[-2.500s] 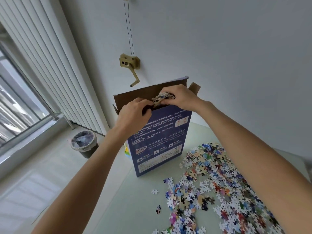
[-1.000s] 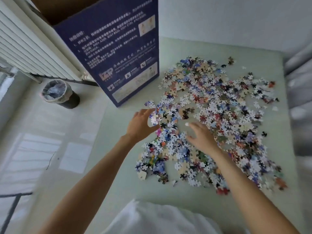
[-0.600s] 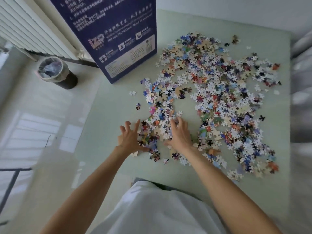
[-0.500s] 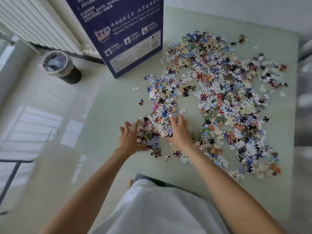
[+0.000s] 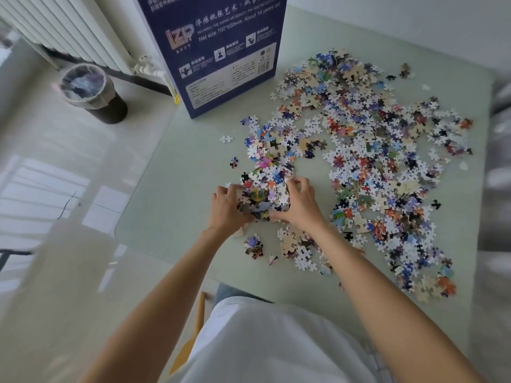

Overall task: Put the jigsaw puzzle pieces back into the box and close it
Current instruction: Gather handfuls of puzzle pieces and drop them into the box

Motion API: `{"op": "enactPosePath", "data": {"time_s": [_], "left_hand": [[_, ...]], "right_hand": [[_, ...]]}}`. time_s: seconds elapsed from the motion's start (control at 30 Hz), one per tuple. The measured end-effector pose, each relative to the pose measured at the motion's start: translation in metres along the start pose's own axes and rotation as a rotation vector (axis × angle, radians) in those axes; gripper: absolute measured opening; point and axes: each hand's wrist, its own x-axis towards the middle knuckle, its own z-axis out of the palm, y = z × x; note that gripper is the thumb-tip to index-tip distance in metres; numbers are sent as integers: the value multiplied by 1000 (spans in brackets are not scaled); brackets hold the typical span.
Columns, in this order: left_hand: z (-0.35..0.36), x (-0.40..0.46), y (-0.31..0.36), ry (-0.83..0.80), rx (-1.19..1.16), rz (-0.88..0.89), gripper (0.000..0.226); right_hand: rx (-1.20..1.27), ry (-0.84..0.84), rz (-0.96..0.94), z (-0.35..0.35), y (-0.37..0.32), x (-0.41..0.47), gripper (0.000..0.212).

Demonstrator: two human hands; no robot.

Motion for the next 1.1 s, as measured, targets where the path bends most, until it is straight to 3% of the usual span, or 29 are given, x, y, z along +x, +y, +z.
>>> {"op": "enactPosePath", "data": {"time_s": [0.13,0.43,0.67,0.87,1.1], "left_hand": [[-1,3,6,-2,39,33,84],[-8,17,5,-59,24,3,68],[-11,15,9,-40,-40,35,59],[-15,19,6,-33,-42,33,54],[-17,21,7,-35,-19,85,49]], "right_hand": [[-127,23,34,11,-14,5,109],[185,56,157,12,-23,14,92],[152,131,98,18,-25,13,63],[167,-99,-10,3,-23,11,88],[35,-100,-55,-2,-23,26,73]]}}
